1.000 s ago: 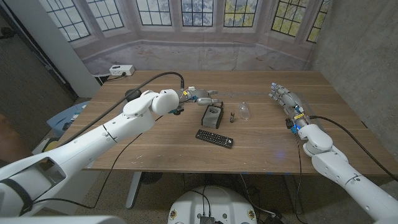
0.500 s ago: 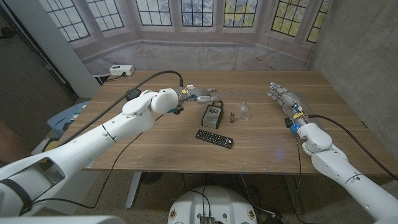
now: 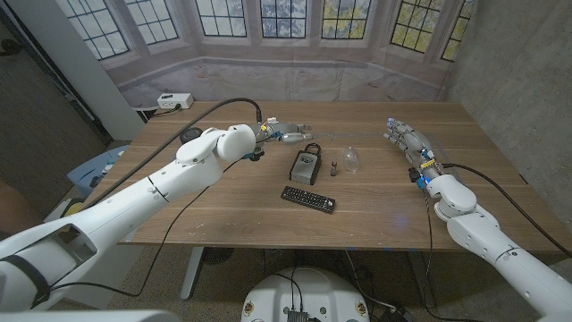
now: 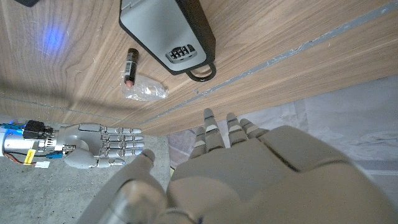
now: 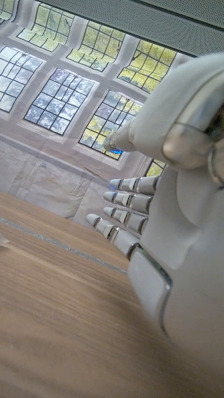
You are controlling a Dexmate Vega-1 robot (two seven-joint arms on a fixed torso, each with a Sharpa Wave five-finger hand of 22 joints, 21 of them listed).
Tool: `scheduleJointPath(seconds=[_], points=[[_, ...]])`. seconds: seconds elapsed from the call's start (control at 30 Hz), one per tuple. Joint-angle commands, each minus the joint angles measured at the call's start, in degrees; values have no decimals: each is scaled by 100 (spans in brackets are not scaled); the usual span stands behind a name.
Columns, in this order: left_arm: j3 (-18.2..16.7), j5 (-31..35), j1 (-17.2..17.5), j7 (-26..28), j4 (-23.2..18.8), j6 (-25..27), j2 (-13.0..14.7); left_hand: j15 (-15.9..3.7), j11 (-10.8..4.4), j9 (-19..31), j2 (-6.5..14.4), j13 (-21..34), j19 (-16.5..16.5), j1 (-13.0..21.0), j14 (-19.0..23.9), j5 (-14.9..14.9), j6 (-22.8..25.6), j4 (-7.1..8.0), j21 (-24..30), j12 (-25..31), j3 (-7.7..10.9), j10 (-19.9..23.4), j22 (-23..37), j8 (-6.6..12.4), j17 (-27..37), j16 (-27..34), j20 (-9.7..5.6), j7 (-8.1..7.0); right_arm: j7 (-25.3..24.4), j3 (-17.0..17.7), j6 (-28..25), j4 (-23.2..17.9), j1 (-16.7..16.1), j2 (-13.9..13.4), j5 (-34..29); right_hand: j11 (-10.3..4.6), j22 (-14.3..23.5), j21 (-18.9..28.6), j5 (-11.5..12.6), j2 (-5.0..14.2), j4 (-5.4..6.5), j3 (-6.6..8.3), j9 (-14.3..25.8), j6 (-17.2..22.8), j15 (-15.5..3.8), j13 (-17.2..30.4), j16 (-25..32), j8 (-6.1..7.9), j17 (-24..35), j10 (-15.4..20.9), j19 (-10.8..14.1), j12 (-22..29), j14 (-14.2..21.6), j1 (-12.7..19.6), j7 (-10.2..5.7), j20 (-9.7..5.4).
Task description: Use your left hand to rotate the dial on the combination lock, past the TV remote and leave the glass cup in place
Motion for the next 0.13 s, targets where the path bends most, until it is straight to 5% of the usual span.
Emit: scheduleJointPath(seconds=[0.03,0.13], points=[[122,-219,-237,154,425,-176,-199,23,48,21,9,-10,-47,28,-153,-22,387,4,-11,-29,63,-224,7,72,17,-18,92,-4,19,-77,-111,107,88,75,58,20,22,33,14,9,46,3,13,42,-112,19,15,16,11,50,42,23,10,8,-2,-42],[167,-211,-287,235,556,-269,-226,64,154,22,9,-10,-57,24,-216,-22,404,7,-11,-34,69,-327,8,41,17,-22,121,0,47,-131,-107,195,142,131,51,18,22,33,14,9,47,3,13,43,-112,19,15,17,11,55,41,26,11,7,-2,-39]])
